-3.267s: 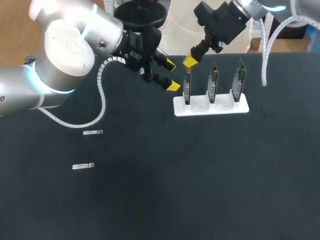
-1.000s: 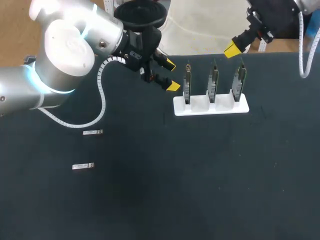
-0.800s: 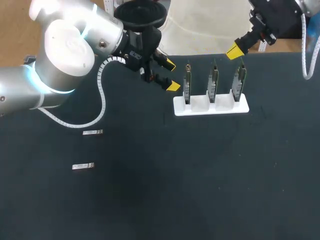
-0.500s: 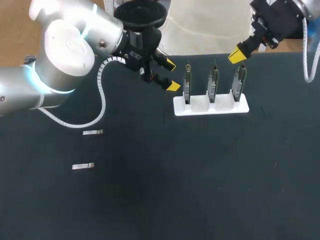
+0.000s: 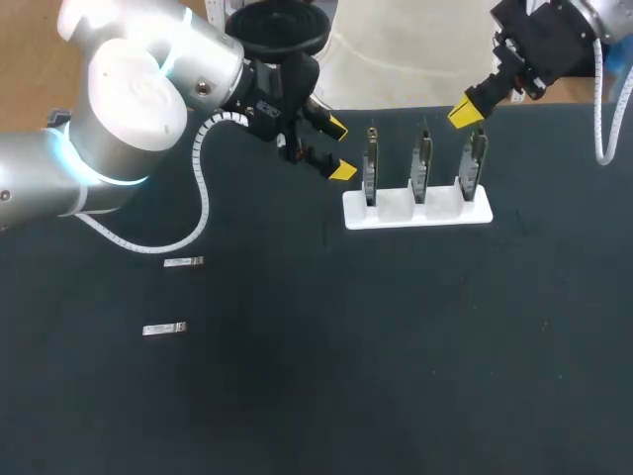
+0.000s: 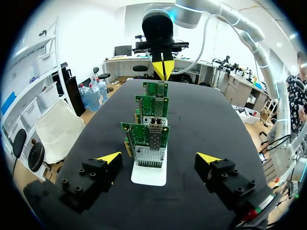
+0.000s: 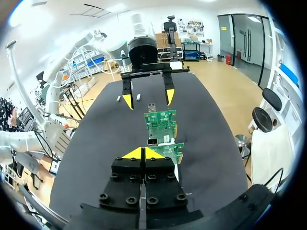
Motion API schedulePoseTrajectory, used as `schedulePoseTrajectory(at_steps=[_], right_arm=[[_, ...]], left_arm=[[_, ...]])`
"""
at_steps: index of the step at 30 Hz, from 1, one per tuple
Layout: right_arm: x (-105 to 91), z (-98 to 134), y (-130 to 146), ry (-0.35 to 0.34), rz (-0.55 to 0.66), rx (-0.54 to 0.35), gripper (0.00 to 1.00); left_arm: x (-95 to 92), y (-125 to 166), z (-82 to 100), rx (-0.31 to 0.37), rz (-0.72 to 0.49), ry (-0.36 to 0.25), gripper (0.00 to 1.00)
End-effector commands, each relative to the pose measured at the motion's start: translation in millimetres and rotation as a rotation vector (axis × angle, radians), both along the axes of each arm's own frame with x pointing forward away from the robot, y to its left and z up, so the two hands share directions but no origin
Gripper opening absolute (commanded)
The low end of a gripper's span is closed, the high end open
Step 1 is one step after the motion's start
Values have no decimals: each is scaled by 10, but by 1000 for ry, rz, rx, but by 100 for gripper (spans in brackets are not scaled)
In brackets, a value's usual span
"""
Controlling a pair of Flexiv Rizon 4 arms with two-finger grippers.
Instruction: Pick up the optical module with the left hand, and insert it into the network port with the right hand.
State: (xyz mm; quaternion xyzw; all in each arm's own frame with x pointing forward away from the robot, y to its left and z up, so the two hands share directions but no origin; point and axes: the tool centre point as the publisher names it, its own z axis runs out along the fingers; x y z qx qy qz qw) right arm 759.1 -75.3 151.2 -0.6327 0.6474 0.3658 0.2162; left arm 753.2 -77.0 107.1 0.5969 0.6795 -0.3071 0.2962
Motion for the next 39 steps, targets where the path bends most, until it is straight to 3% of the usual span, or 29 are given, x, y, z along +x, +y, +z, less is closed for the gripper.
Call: schedulePoseTrajectory(at_steps=[1, 9, 10, 11, 35, 39], right_arm=[[22, -18, 8, 0, -2, 3, 0], [38, -19, 17, -10, 5, -5, 0], [32, -16, 24, -16, 8, -9, 42], [28, -13, 31, -26, 11, -13, 100], [25, -10, 35, -30, 13, -16, 100], [25, -10, 35, -30, 13, -16, 100]], left_arm=[[1, -7, 3, 4, 1, 1, 100], [1, -7, 3, 4, 1, 1, 100], [1, -7, 3, 4, 1, 1, 100], [1, -7, 3, 4, 1, 1, 100], [1, -7, 3, 4, 1, 1, 100], [33, -26, 138, -20, 18, -42, 100]])
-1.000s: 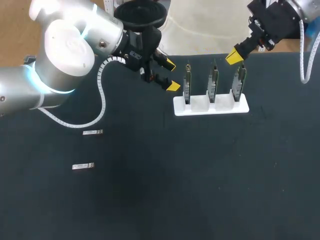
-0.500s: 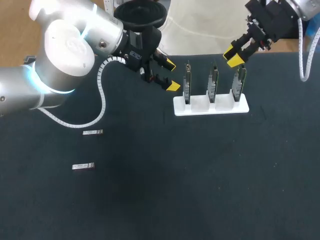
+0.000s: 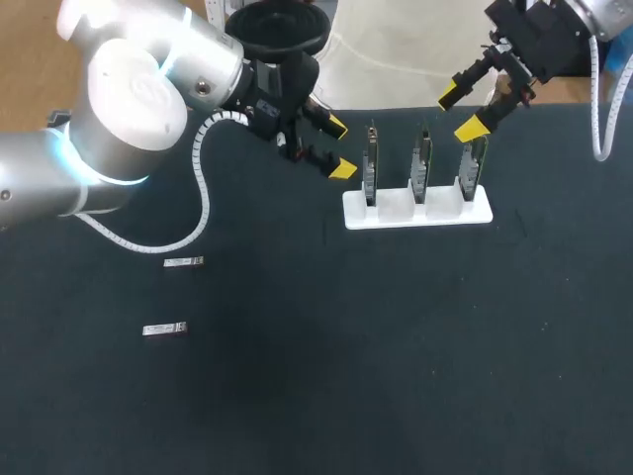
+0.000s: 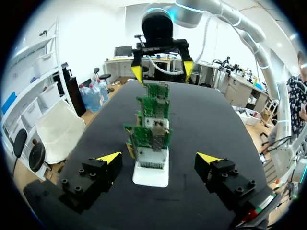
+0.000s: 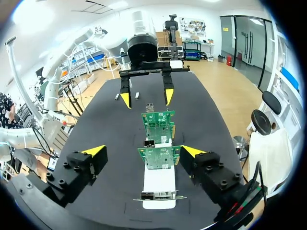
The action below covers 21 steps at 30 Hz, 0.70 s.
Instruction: Pick up the optical module with the left hand, and insert it into the network port with the right hand.
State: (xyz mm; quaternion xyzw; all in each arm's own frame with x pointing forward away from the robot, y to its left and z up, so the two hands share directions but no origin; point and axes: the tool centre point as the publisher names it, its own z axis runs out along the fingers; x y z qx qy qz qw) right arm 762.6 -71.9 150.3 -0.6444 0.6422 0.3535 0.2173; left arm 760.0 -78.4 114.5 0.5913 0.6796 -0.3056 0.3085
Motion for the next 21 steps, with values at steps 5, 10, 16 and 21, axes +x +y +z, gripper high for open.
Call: schedulePoseTrajectory(at_steps=[5, 10, 16, 21], right_arm=[[-10, -2, 1, -2, -2, 0, 100], [-10, -2, 1, -2, -2, 0, 100], [-10, -2, 1, -2, -2, 0, 100], [-10, -2, 1, -2, -2, 0, 100]], left_arm=[[-83, 68, 184, 67, 9, -90, 100], [-214, 272, 188, 202, -16, -125, 100], [-399, 589, 111, 326, -39, -116, 100], [-505, 905, -12, 426, -17, -115, 100]])
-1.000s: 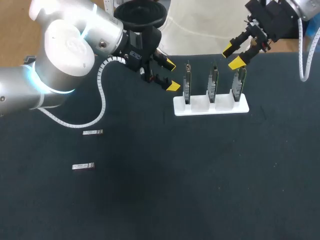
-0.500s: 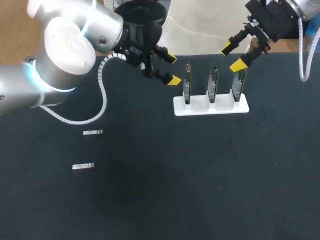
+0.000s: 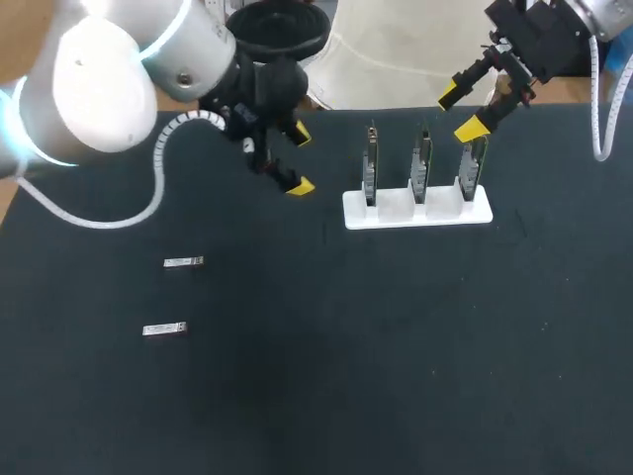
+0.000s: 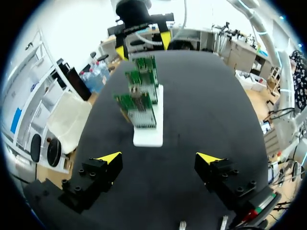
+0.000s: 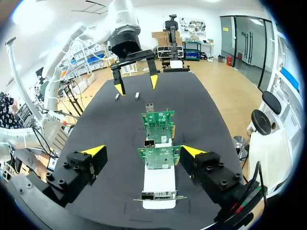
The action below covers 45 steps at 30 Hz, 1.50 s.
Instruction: Pick up the optical module with the left hand, and insert it into the network port with the right hand.
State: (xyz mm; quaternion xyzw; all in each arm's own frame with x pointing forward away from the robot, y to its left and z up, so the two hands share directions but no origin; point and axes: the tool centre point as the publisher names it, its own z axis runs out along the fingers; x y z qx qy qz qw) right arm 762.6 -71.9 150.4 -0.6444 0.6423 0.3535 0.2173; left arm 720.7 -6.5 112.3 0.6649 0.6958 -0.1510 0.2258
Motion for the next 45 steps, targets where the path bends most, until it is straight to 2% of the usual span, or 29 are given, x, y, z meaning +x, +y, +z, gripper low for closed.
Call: schedulePoseTrajectory(at_steps=[1, 9, 12, 14, 21, 30, 40, 45], right_arm=[[-10, -2, 1, -2, -2, 0, 100], [-10, -2, 1, -2, -2, 0, 100], [-10, -2, 1, -2, -2, 0, 100], [-10, -2, 1, -2, -2, 0, 100], [-10, -2, 1, -2, -2, 0, 100], [-10, -2, 1, -2, -2, 0, 100], [-10, -2, 1, -2, -2, 0, 100], [-10, -2, 1, -2, -2, 0, 100]], left_arm=[[-132, 234, -5, 73, 19, -21, 100], [-318, 719, -178, 184, 26, -8, 100], [-388, 933, -252, 203, 45, 0, 100], [-432, 1073, -315, 245, 59, -2, 100], [-560, 1438, -443, 289, 84, -1, 100], [-664, 1693, -592, 353, 76, 11, 100], [-618, 1780, -803, 390, 50, 64, 100], [-592, 1825, -881, 409, 49, 72, 100]])
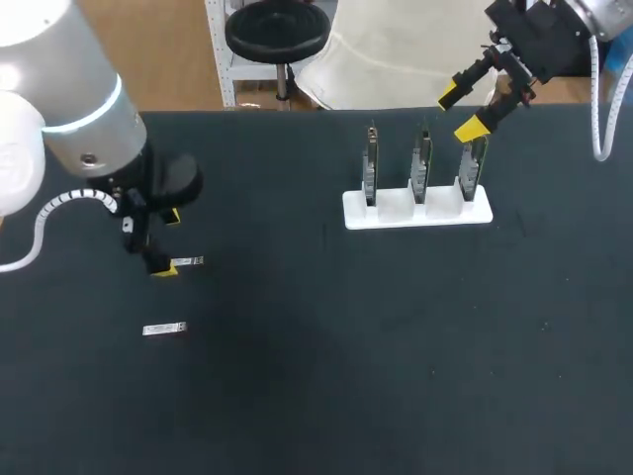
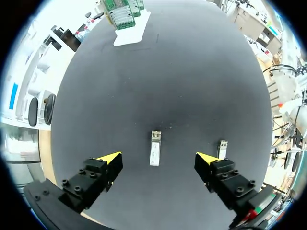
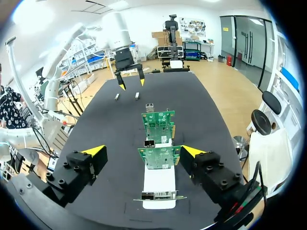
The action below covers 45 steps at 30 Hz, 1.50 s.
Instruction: Pick up the optical module with the left hand, and insert it into the network port with the right hand.
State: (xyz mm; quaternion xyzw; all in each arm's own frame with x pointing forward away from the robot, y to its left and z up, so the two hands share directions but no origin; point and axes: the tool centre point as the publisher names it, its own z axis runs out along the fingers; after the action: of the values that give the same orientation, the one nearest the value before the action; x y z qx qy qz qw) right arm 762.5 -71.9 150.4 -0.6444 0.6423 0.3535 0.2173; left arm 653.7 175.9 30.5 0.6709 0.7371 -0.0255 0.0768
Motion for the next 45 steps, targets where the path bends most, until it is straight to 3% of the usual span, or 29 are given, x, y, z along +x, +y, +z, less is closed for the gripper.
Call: schedulePoseTrajectory(at_steps=[1, 45], right_arm=[[-9, -2, 1, -2, -2, 0, 100], [-9, -2, 1, -2, -2, 0, 100]], left_arm=[[82, 6, -78, 18, -7, 17, 100], [-22, 55, -373, 97, -3, 78, 100]])
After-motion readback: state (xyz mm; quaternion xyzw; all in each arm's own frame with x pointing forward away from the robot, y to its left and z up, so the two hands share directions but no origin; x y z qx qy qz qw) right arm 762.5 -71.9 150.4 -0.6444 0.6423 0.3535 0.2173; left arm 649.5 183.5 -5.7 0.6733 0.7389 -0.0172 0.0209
